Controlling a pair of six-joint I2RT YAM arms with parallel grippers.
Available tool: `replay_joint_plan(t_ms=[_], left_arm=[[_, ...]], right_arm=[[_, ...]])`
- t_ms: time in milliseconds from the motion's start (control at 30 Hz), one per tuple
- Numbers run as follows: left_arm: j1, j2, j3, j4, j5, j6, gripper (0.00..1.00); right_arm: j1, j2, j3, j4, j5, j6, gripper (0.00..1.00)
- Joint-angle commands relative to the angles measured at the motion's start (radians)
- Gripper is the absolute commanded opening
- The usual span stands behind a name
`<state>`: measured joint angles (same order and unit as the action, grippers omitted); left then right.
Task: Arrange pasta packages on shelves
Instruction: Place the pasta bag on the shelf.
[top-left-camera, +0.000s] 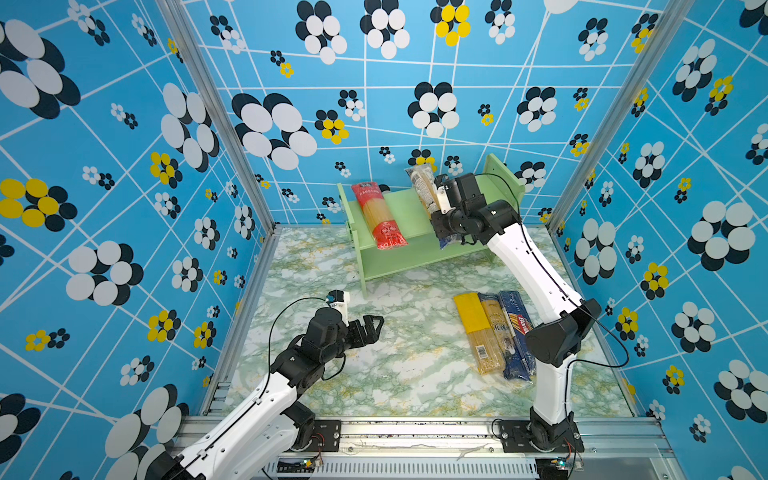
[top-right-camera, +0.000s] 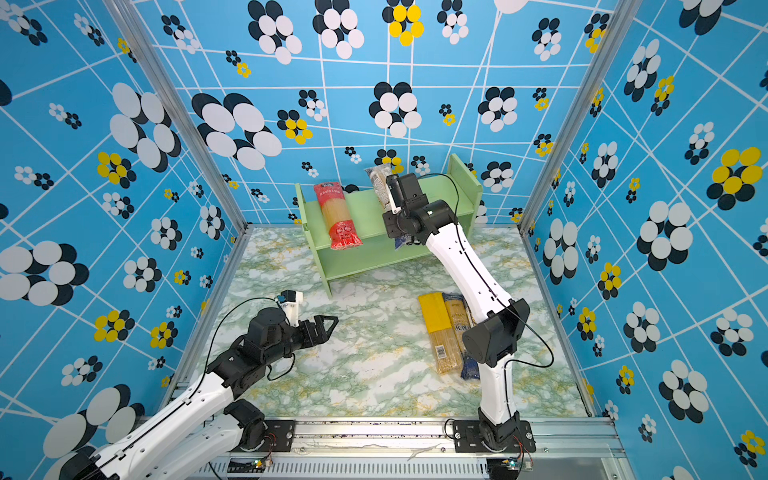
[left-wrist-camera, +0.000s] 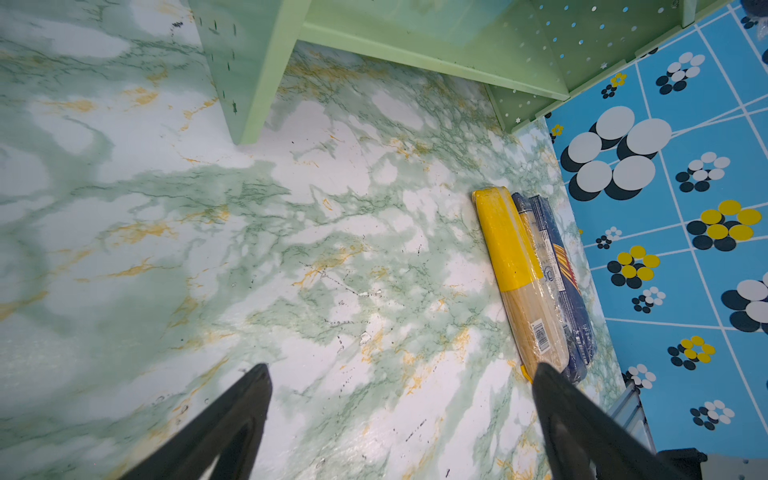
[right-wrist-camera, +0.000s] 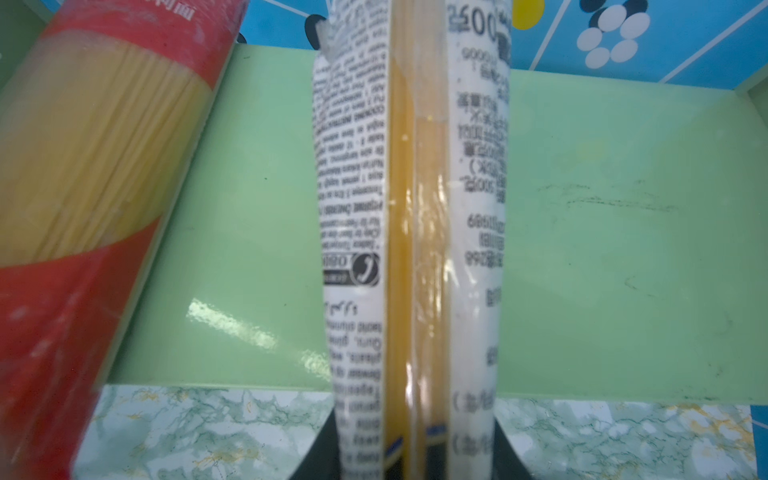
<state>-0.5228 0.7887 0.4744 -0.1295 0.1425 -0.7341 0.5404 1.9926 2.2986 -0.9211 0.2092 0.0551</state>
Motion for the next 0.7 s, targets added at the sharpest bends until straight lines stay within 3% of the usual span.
replay_joint_plan(t_ms=[0, 667], left_arm=[[0.005, -0.013, 0.031, -0.021, -0.011, -0.003, 0.99], [0.003, -0.006, 0.035, -0.012, -0.011, -0.004, 0.99]], right_arm=[[-0.011, -0.081, 0.007, 0.161, 0.036, -0.004, 0.0], [-0.026, -0.046, 0.011, 0.232, 0.026, 0.045, 0.0]])
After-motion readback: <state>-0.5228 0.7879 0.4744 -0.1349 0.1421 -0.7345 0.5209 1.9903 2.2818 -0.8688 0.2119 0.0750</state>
